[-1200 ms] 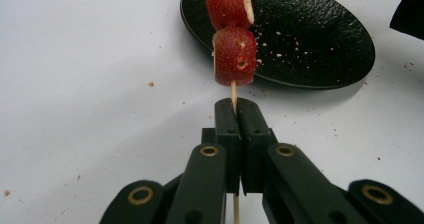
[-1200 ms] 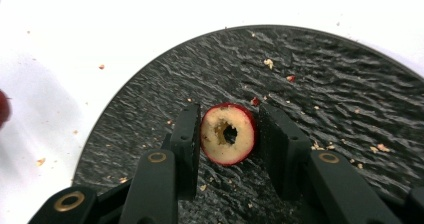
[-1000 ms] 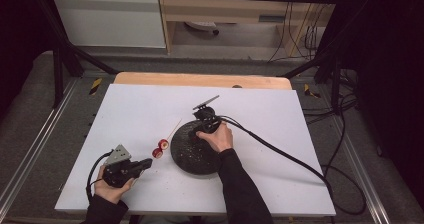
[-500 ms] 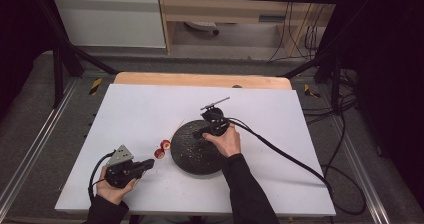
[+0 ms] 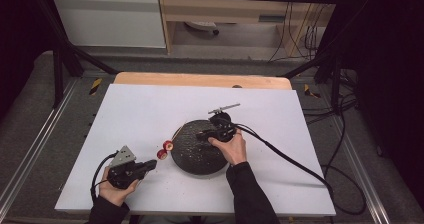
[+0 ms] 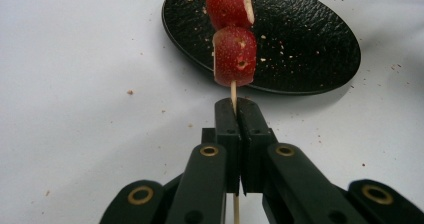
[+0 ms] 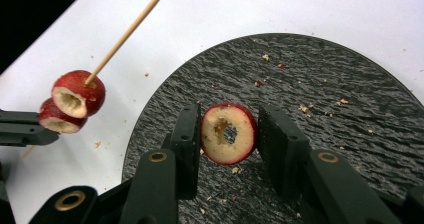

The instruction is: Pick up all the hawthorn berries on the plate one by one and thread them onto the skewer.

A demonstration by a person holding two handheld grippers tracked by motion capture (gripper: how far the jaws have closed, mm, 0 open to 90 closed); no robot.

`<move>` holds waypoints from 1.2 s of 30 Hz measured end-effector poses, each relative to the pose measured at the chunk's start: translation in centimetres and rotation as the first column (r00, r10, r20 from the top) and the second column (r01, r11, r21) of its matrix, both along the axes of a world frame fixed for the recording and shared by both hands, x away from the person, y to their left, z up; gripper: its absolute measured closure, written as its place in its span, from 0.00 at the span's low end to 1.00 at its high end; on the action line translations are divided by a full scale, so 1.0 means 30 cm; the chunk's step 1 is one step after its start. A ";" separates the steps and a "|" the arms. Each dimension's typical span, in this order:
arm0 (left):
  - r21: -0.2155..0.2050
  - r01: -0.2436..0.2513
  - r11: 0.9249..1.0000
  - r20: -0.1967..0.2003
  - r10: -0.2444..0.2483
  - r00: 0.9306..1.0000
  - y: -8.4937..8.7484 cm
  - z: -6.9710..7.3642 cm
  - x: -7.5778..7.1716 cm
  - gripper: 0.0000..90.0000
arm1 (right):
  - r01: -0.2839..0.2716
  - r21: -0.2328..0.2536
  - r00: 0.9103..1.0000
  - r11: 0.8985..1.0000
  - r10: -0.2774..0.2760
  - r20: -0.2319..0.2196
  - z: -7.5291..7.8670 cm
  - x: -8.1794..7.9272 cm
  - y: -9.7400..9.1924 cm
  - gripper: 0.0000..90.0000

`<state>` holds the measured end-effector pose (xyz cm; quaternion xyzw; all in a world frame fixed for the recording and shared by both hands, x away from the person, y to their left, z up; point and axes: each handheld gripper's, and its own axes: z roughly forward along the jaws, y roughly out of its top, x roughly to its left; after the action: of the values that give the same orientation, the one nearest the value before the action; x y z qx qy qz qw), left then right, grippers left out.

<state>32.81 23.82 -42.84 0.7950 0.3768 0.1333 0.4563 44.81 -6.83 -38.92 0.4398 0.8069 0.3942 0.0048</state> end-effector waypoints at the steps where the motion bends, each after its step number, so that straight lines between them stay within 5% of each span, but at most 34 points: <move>1: 0.000 0.001 1.000 0.001 -0.001 1.000 -0.002 -0.001 0.000 0.98 | 0.004 0.012 1.000 1.000 -0.004 0.001 -0.001 -0.005 -0.005 0.71; 15: -0.008 0.006 1.000 0.001 -0.006 1.000 -0.038 -0.002 -0.007 0.98 | 0.054 0.161 0.996 0.986 -0.065 0.064 -0.044 -0.067 -0.085 0.71; 23: -0.015 0.008 1.000 0.003 -0.008 1.000 -0.069 -0.007 -0.015 0.98 | 0.096 0.306 0.987 0.947 -0.131 0.094 -0.062 -0.106 -0.138 0.71; 36: -0.029 -0.012 0.999 0.010 0.012 1.000 -0.116 -0.005 -0.026 0.98 | 0.137 0.423 0.969 0.896 -0.211 0.132 -0.064 -0.124 -0.160 0.71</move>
<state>32.04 20.33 -42.98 0.7852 0.3813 0.1346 0.4689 41.10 -11.65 -40.84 0.4652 0.6597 0.5900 0.0181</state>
